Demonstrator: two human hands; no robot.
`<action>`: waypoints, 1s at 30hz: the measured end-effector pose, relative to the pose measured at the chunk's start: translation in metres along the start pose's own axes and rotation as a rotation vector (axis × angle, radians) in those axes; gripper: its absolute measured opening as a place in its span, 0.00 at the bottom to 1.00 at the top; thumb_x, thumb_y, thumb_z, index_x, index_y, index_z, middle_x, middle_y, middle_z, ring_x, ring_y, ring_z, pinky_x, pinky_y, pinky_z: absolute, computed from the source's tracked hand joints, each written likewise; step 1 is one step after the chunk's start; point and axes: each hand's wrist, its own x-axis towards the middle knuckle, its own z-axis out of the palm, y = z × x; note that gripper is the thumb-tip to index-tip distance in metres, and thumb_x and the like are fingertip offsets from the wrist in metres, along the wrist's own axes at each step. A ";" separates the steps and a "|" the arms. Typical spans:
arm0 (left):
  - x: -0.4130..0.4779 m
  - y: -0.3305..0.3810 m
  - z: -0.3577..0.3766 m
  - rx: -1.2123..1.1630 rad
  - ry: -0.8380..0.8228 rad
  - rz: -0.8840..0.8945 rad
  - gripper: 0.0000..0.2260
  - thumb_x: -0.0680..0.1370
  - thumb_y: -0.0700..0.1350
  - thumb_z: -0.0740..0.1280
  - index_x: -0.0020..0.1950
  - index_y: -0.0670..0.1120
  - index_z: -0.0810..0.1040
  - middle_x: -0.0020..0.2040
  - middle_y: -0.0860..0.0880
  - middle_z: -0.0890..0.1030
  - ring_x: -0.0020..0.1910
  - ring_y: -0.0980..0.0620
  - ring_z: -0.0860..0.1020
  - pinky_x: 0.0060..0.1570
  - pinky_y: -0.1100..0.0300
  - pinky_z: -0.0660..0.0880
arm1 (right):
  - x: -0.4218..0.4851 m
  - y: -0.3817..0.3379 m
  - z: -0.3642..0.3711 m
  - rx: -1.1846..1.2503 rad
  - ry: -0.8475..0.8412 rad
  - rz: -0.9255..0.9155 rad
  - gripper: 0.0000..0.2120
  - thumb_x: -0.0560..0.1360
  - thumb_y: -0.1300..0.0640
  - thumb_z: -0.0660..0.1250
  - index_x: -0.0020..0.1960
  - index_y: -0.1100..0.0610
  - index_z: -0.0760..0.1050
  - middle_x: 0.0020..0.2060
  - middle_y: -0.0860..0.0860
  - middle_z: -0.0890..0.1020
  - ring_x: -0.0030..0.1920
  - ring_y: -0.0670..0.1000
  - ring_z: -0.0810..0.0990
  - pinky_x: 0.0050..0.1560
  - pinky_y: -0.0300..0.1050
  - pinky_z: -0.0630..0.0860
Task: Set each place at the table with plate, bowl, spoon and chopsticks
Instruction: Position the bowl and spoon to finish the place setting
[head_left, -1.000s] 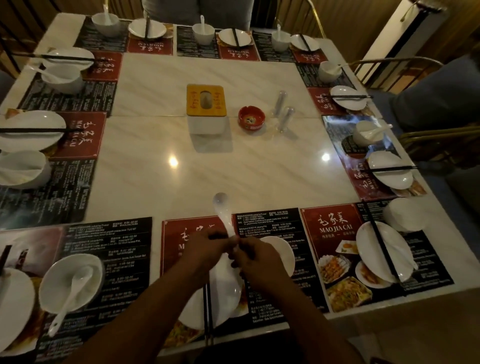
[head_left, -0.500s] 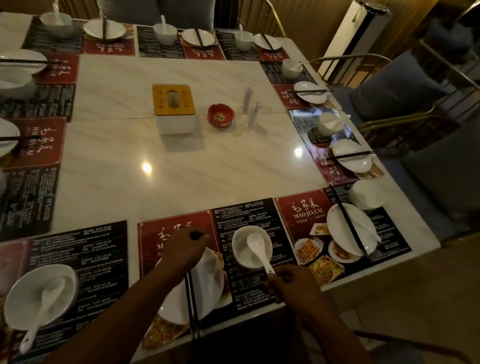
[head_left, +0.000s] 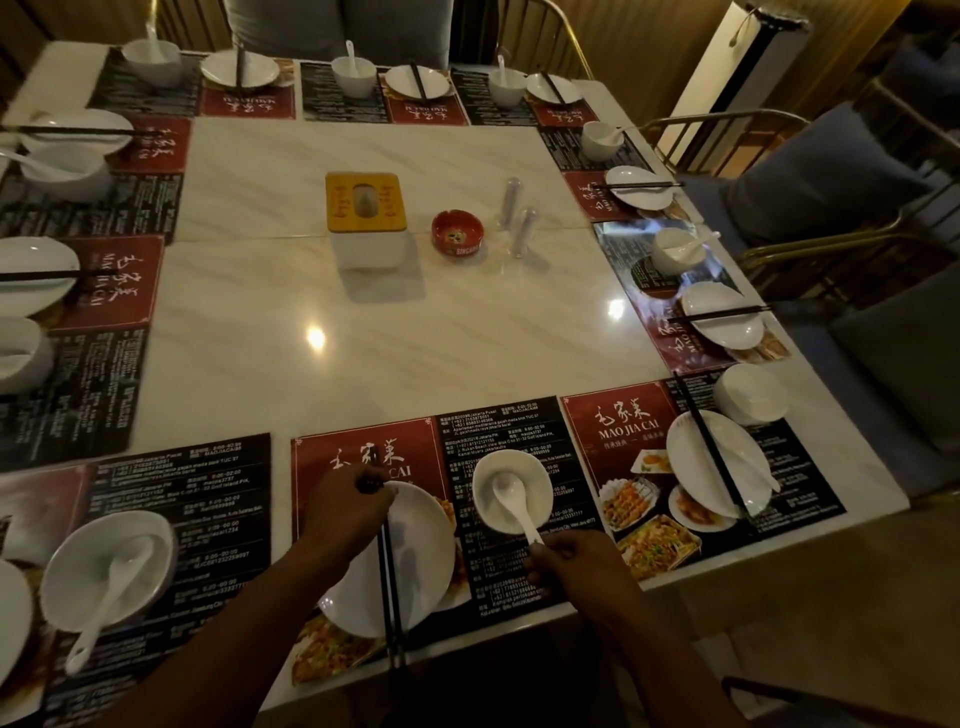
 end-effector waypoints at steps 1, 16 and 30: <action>0.000 -0.001 0.000 -0.004 0.002 -0.002 0.10 0.78 0.41 0.70 0.59 0.48 0.80 0.56 0.50 0.79 0.49 0.57 0.76 0.38 0.68 0.69 | 0.001 0.000 -0.001 0.013 -0.017 0.004 0.05 0.79 0.62 0.69 0.48 0.62 0.82 0.40 0.57 0.87 0.43 0.55 0.87 0.46 0.52 0.84; -0.024 0.020 0.043 -0.060 -0.109 -0.002 0.14 0.78 0.40 0.69 0.63 0.49 0.79 0.50 0.50 0.84 0.44 0.55 0.84 0.46 0.57 0.81 | 0.043 -0.007 -0.032 -0.080 0.134 -0.067 0.12 0.82 0.55 0.64 0.64 0.55 0.75 0.51 0.52 0.83 0.47 0.51 0.84 0.48 0.50 0.84; -0.052 0.038 0.091 -0.121 -0.099 -0.095 0.21 0.75 0.38 0.67 0.63 0.58 0.80 0.57 0.56 0.83 0.58 0.54 0.80 0.61 0.46 0.78 | 0.074 -0.020 -0.032 -0.397 -0.062 -0.327 0.17 0.80 0.60 0.65 0.62 0.42 0.75 0.46 0.39 0.78 0.50 0.43 0.79 0.55 0.54 0.81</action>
